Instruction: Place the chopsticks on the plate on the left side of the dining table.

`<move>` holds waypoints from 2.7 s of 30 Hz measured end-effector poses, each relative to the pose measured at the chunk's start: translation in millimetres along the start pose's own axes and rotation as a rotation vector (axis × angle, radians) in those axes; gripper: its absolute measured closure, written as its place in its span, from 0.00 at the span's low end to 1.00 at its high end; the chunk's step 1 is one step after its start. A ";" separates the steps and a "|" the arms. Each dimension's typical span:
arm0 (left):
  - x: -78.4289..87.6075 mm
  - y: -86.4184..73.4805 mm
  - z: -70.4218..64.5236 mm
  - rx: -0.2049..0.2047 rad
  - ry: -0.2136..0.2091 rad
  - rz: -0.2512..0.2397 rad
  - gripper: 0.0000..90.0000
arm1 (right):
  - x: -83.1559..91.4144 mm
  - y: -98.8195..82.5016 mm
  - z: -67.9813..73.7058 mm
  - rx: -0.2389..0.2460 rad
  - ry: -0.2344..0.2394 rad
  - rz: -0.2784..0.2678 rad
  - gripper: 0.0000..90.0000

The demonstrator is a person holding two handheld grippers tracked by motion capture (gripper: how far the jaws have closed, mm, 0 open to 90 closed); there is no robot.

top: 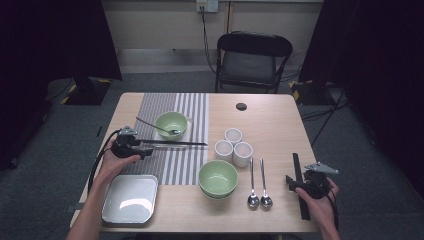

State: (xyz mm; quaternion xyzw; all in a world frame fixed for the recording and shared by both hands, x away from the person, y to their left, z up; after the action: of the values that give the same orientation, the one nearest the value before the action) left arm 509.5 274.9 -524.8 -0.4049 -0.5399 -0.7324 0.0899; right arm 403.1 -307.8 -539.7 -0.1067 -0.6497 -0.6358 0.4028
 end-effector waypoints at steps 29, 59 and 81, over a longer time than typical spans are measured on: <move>-3.6 0.4 -2.0 -0.005 0.003 0.010 0.28 | 0.0 0.0 0.0 0.000 0.000 0.000 0.17; -3.5 0.6 -4.9 -0.008 0.008 0.018 0.27 | 0.0 0.0 0.0 0.000 0.000 0.000 0.17; 24.8 16.3 -15.6 0.061 -0.037 -0.034 0.25 | -0.1 0.0 0.1 0.000 -0.001 0.000 0.17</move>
State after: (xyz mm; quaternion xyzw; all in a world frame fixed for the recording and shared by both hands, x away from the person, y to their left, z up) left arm 494.8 262.5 -497.3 -0.4061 -0.5705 -0.7094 0.0797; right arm 403.0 -307.7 -539.8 -0.1068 -0.6499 -0.6357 0.4026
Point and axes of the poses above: each handheld gripper's, and its own axes: x roughly backward along the jaws, y roughly out of its top, z roughly to its left, the point moved 6 cm from there along -x, roughly forward along the jaws, and after that the axes turned 12 degrees about y, right-handed, at the moved point
